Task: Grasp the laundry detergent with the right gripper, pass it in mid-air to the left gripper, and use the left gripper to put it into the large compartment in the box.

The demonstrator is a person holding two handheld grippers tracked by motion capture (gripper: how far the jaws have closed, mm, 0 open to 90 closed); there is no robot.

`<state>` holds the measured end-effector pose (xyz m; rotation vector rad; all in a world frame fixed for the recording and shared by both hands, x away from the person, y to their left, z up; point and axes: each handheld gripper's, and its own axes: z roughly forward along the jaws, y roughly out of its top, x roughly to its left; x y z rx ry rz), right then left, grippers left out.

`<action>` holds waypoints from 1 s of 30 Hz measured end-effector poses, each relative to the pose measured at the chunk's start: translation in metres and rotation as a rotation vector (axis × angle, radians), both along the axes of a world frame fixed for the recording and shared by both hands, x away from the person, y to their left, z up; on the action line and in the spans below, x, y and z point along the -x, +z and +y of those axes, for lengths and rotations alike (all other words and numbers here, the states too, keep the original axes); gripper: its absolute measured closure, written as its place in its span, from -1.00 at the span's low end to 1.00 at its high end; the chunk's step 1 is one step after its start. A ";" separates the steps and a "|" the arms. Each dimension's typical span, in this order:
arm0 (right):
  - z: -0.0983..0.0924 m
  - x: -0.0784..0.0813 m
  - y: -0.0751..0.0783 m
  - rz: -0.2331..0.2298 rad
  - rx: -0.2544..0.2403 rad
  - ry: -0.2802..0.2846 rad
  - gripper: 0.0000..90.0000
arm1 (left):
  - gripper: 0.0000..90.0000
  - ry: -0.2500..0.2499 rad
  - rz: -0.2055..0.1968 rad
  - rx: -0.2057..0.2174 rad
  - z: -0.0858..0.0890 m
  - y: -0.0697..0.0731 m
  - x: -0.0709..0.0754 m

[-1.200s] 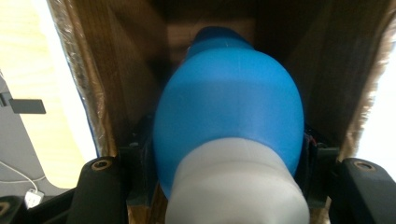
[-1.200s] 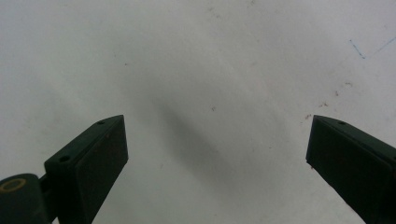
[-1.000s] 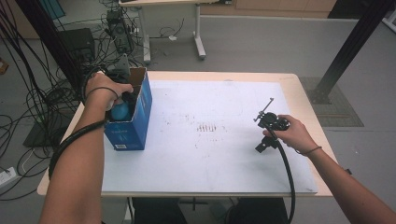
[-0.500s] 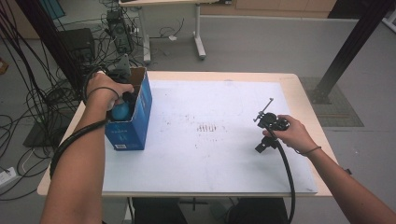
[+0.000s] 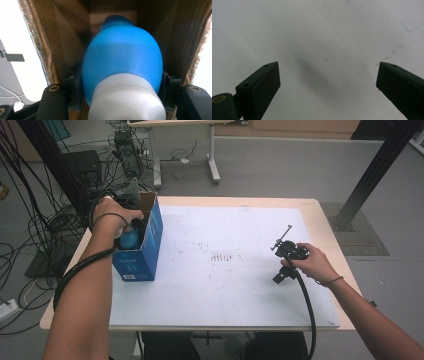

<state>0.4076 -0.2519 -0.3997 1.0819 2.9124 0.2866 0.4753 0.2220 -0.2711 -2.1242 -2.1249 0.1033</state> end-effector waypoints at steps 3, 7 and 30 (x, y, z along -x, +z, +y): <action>0.001 0.001 0.001 -0.003 -0.005 0.000 -0.88 | -0.17 -0.002 0.002 0.000 0.001 0.000 0.000; 0.001 0.001 0.001 0.000 -0.010 0.002 -0.88 | -0.17 0.000 0.002 0.004 0.002 0.000 0.000; 0.001 0.000 0.001 -0.003 -0.002 0.007 -0.88 | -0.17 0.004 0.002 0.007 0.002 0.000 -0.001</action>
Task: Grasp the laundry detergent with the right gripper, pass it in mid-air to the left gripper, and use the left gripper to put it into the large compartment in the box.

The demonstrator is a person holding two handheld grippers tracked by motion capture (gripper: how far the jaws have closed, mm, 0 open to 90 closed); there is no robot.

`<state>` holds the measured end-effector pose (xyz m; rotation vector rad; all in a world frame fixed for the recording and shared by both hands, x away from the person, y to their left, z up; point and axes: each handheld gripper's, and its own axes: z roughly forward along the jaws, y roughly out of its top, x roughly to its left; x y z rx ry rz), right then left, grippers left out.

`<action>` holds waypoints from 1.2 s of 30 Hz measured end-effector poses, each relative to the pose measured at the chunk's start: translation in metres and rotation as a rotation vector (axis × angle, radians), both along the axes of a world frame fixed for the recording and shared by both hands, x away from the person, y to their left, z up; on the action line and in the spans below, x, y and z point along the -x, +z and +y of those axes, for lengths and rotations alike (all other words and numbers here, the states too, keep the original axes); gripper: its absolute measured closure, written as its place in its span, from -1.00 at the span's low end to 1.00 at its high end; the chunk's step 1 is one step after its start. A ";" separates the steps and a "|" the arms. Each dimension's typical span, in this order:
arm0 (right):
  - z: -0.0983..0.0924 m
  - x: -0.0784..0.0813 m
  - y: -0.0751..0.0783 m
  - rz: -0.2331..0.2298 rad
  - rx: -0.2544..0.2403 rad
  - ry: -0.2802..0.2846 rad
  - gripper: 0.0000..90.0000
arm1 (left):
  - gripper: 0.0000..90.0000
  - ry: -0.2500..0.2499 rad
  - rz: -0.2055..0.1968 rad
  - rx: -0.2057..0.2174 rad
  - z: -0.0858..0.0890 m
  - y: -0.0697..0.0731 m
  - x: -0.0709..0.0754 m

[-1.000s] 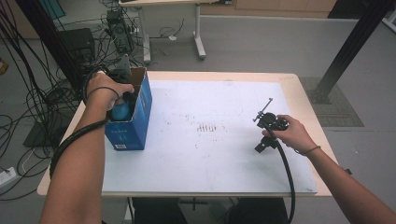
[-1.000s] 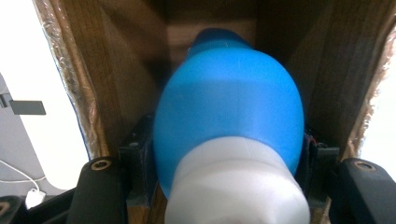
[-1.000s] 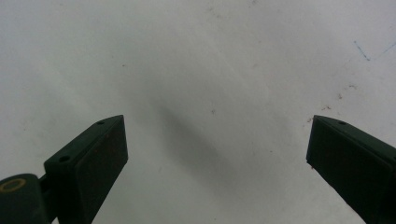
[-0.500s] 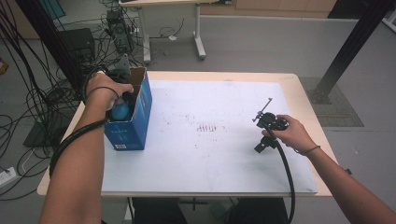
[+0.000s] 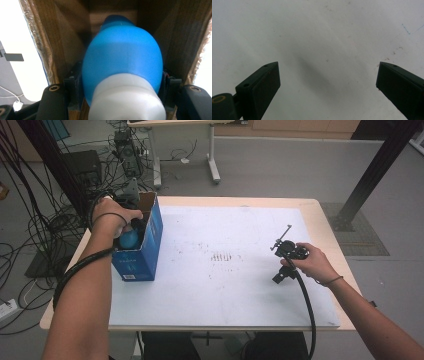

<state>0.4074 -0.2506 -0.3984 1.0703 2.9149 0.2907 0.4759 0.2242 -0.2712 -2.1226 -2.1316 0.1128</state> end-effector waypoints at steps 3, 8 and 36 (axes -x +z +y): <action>0.000 0.000 0.000 -0.001 0.004 0.000 -0.88 | -0.17 0.001 -0.001 0.002 0.000 0.000 0.000; 0.000 0.000 0.000 -0.001 0.002 0.000 -0.88 | -0.17 0.001 0.002 0.003 0.001 0.000 0.000; -0.001 -0.002 -0.001 0.002 0.003 -0.001 -0.88 | -0.18 0.001 -0.005 0.022 0.002 -0.001 -0.001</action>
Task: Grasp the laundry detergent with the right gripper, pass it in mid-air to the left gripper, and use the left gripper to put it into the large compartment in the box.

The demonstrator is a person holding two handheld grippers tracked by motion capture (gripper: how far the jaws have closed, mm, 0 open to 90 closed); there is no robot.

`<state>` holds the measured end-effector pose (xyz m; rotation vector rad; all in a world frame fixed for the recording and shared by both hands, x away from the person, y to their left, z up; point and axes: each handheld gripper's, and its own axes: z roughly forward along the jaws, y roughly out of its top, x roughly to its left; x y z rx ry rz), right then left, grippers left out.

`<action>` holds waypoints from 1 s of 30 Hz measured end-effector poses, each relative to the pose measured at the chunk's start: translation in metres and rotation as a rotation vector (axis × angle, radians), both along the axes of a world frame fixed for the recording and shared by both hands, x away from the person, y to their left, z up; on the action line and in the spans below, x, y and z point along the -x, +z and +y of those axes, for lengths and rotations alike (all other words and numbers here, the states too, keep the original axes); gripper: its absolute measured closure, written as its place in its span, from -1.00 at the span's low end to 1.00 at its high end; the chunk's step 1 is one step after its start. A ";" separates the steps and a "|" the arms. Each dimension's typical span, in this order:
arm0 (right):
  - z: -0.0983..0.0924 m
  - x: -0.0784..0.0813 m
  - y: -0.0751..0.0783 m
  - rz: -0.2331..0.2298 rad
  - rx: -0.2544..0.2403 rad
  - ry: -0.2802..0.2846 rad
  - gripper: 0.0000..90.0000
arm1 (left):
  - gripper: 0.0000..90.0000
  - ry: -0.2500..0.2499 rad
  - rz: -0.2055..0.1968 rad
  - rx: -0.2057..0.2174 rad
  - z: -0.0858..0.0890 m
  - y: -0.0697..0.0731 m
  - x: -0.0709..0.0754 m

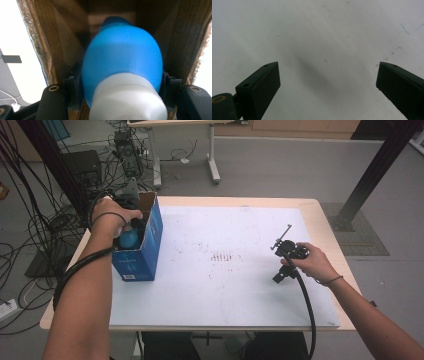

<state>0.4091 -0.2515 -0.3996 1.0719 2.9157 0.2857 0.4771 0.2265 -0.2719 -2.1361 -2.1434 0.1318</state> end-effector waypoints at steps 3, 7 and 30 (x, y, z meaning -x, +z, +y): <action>0.000 0.000 -0.001 0.002 -0.004 0.001 -0.88 | -0.19 -0.002 -0.004 0.023 0.000 0.000 0.000; 0.001 0.000 -0.001 0.008 -0.004 -0.005 -0.88 | -0.24 0.000 -0.005 0.024 0.001 -0.002 0.000; 0.002 -0.002 -0.001 0.000 0.003 -0.002 -0.88 | -0.25 -0.012 -0.034 0.031 -0.005 0.031 0.003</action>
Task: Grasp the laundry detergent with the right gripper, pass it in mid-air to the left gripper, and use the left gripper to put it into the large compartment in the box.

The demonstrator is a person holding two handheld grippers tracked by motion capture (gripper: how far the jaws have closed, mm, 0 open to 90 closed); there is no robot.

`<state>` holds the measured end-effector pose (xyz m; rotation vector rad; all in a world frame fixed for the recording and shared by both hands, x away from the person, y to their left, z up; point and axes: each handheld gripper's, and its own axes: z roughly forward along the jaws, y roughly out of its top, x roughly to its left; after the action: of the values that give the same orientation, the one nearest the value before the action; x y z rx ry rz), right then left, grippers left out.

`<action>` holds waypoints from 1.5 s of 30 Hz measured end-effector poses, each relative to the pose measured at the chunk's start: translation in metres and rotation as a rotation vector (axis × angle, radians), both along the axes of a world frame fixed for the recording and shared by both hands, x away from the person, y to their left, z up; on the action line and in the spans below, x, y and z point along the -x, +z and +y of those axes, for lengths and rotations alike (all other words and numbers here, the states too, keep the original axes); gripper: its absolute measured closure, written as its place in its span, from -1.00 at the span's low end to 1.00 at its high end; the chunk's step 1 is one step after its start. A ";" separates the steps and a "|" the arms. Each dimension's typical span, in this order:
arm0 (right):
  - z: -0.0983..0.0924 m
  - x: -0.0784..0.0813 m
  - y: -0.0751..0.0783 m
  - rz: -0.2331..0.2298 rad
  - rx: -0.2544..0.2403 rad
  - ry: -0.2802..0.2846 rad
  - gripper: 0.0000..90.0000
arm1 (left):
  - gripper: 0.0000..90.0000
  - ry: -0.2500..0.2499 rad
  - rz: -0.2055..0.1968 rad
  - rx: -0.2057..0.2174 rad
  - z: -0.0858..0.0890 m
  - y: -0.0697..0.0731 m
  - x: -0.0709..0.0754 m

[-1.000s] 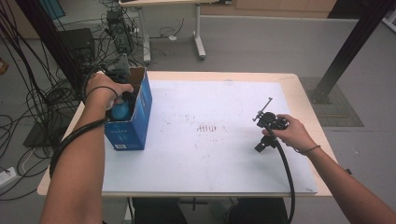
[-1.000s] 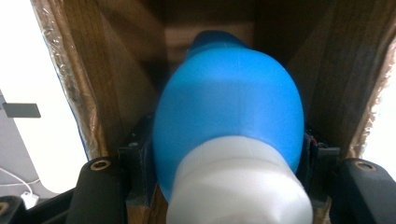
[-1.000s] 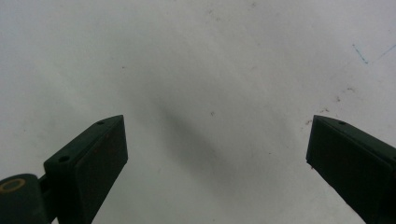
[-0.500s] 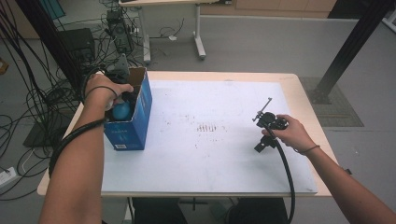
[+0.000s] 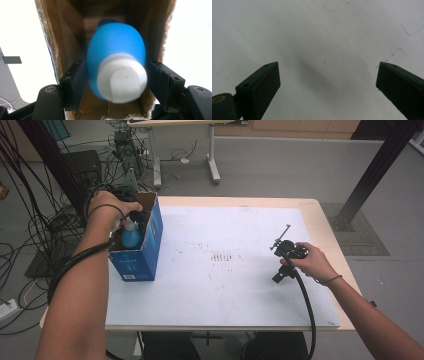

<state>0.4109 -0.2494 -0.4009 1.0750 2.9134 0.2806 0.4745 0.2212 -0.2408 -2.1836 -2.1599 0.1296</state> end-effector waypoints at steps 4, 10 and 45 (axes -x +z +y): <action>0.000 0.000 0.001 -0.004 0.000 0.003 -0.88 | -0.25 -0.008 -0.007 0.018 -0.001 0.008 0.001; 0.000 0.000 0.002 -0.002 0.002 0.000 -0.88 | -0.26 -0.018 -0.028 0.023 -0.003 0.021 0.003; 0.004 0.003 0.019 -0.018 0.014 0.001 -0.88 | -0.87 -0.073 -0.105 -0.005 -0.040 0.084 0.035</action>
<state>0.4076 -0.2457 -0.3822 1.0634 2.8958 0.2683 0.4393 0.1815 -0.1571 -2.3121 -2.1255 0.0057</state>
